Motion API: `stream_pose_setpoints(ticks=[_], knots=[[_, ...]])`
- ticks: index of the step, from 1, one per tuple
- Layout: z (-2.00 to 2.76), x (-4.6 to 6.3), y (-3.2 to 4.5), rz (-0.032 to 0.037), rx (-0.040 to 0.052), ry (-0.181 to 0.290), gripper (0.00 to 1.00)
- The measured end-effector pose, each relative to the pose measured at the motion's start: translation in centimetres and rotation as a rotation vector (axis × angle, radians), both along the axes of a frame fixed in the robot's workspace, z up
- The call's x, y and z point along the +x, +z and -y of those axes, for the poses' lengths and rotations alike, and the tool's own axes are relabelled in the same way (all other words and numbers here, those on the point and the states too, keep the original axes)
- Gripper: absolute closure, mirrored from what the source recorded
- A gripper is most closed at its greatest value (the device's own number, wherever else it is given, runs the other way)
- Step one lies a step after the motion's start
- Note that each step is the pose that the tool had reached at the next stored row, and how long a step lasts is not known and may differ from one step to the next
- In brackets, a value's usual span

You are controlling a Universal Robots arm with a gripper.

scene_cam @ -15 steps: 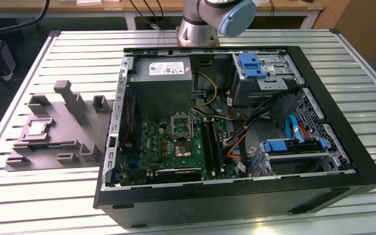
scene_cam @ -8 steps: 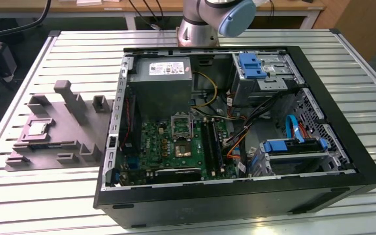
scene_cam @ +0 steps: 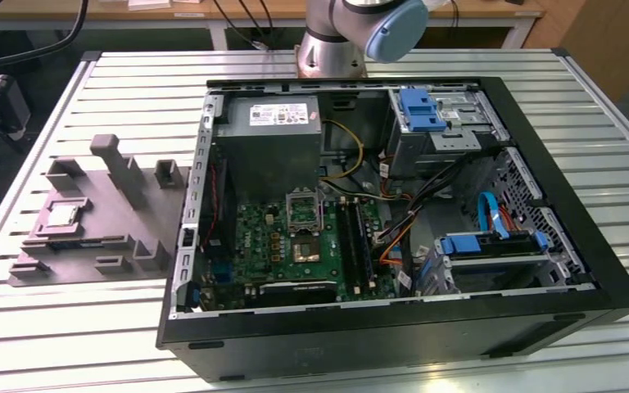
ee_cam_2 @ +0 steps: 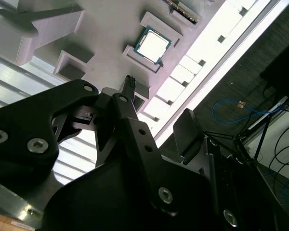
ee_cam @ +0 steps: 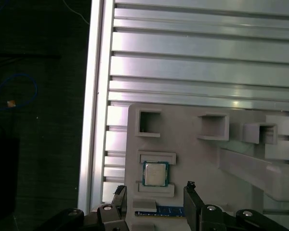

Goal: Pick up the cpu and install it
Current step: 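Pick up the cpu and move it towards the insertion slot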

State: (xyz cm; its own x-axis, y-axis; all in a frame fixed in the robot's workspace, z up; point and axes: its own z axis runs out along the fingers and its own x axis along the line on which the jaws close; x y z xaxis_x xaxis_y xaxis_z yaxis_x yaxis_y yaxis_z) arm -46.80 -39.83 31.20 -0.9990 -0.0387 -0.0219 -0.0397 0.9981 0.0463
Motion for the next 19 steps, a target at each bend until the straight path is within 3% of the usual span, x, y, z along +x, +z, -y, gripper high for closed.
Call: stream_pose_setpoints(ticks=[19], knots=[[0.0, 0.1, -1.03, 0.0, -0.0084, -0.003, 0.42]])
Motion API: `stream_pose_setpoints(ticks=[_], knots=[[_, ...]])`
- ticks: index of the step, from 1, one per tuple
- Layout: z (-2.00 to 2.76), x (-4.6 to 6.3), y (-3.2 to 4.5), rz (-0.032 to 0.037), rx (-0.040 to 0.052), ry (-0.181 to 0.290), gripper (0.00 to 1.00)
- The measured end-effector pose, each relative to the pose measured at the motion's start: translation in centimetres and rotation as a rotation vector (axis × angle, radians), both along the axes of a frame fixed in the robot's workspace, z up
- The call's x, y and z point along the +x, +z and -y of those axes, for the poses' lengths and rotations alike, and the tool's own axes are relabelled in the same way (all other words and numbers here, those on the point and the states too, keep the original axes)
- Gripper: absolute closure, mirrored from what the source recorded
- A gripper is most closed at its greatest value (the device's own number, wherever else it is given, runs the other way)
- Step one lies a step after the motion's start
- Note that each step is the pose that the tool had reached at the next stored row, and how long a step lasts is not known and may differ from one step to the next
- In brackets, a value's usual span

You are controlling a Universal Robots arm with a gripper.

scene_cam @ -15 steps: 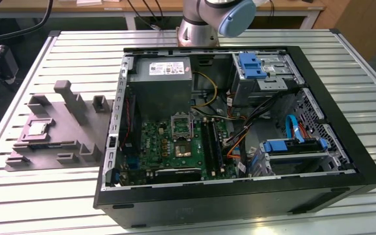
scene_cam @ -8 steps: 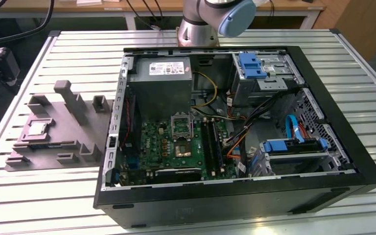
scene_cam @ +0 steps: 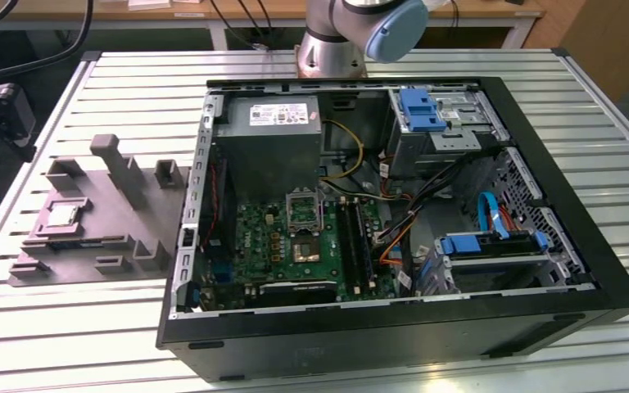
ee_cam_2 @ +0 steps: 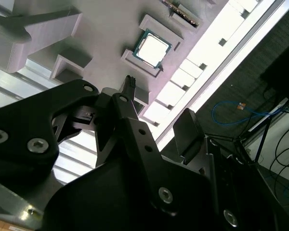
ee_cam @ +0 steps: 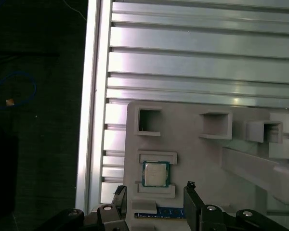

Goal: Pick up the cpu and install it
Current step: 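Pick up the cpu and move it towards the insertion slot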

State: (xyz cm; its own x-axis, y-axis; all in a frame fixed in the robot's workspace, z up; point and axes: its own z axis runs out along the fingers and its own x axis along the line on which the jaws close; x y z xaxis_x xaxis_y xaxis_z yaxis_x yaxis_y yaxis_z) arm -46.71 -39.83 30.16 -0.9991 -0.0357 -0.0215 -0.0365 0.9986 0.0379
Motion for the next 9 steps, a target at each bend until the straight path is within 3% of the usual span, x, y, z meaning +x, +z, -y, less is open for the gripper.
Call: stream_pose_setpoints(ticks=[9], knots=[[0.0, 0.0, -0.66, 0.0, 0.0, 0.0, 0.42]])
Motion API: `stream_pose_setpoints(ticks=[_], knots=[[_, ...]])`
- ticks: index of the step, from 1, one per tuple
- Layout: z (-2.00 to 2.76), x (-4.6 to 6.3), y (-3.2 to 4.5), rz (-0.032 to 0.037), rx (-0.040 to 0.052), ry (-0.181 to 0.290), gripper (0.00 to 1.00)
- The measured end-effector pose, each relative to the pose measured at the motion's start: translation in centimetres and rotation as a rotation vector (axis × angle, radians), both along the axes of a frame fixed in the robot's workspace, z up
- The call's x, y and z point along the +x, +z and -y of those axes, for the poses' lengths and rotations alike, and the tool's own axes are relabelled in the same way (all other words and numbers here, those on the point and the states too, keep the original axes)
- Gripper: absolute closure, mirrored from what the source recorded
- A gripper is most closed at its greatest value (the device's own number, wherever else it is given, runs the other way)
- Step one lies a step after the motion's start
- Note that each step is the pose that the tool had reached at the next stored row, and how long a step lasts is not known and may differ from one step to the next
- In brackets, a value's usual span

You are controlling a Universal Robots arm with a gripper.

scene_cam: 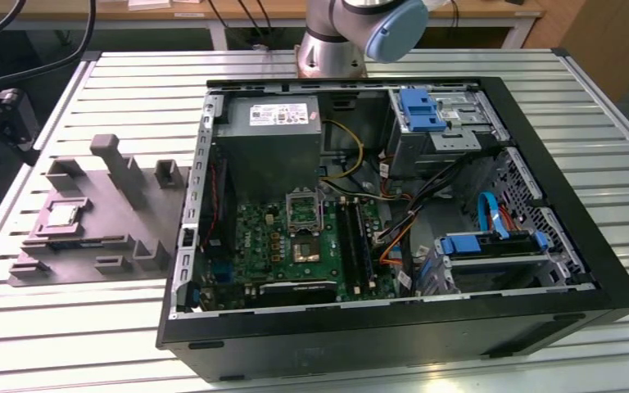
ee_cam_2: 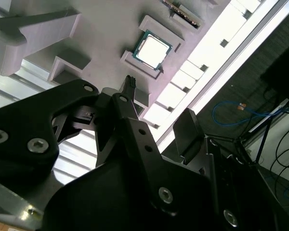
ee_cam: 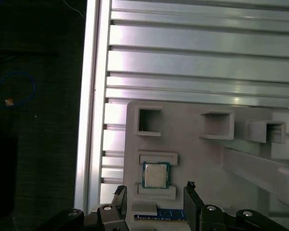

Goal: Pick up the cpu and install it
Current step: 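Pick up the cpu and move it towards the insertion slot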

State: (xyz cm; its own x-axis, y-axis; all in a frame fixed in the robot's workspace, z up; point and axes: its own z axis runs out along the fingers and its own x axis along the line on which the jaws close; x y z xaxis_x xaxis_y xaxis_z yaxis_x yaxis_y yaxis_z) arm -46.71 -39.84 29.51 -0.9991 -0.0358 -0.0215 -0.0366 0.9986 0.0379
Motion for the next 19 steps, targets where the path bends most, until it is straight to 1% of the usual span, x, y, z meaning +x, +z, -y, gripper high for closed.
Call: stream_pose_setpoints(ticks=[3, 13, 15, 19], knots=[[0.0, 0.0, -0.36, 0.0001, 0.0001, 0.0, 0.42], [0.01, 0.0, -0.64, 0.0, -0.0005, 0.0, 0.42], [0.01, 0.0, -0.86, 0.0, -0.0008, 0.0, 0.42], [0.01, 0.0, -0.89, 0.0001, -0.0016, 0.0, 0.42]])
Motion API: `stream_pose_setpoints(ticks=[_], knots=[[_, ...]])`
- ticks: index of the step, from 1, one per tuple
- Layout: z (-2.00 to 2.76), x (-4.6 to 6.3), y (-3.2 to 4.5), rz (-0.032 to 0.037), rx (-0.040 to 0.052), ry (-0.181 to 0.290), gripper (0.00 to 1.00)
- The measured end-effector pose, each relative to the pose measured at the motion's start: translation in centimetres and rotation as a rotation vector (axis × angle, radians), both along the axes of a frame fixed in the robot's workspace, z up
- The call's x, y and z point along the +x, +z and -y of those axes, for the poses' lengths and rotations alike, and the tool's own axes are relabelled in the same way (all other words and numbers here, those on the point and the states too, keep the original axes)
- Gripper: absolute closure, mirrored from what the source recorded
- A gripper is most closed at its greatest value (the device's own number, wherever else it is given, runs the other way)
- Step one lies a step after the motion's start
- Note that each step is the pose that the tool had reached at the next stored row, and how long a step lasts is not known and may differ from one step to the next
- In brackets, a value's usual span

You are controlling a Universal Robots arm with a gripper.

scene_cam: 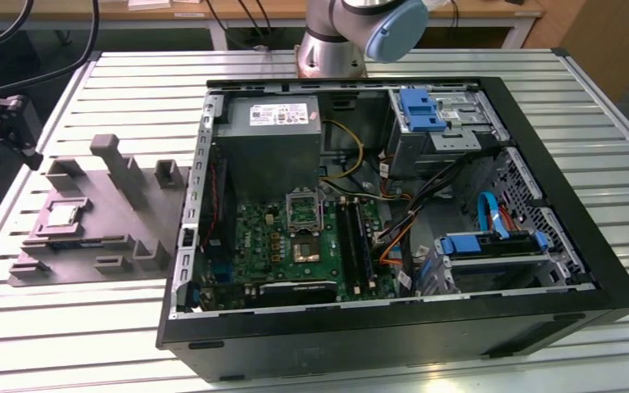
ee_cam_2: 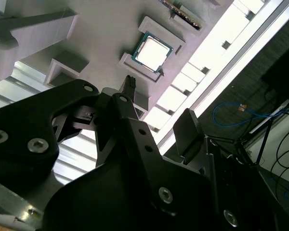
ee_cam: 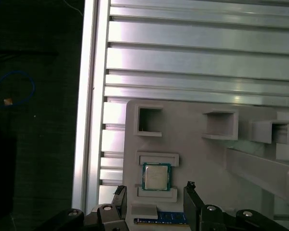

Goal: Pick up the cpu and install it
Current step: 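Pick up the cpu and move it towards the insertion slot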

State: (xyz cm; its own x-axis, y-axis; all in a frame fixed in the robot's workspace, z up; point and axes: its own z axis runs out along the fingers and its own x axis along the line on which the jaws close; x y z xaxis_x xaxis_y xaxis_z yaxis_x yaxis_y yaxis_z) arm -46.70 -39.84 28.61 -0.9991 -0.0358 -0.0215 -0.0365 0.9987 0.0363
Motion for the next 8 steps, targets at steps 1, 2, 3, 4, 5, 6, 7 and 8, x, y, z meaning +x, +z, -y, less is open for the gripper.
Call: stream_pose_setpoints(ticks=[1, 2, 3, 4, 5, 6, 7, 8], knots=[[0.0, 0.01, -0.07, 0.0003, 0.0001, 0.0, 0.42], [0.0, 0.02, -0.12, 0.0001, 0.0, 0.0, 0.42], [0.01, 0.06, -0.15, 0.0, -0.0001, -0.001, 0.42], [0.01, 0.12, -0.17, -0.0001, -0.0002, -0.002, 0.42], [0.01, 0.17, -0.2, -0.0001, -0.0005, -0.002, 0.42], [0.01, 0.18, -0.23, 0.0, -0.0005, -0.002, 0.42], [0.01, 0.18, -0.3, -0.0002, -0.0004, -0.002, 0.42], [0.01, 0.18, -0.4, -0.0009, -0.0005, -0.002, 0.42]])
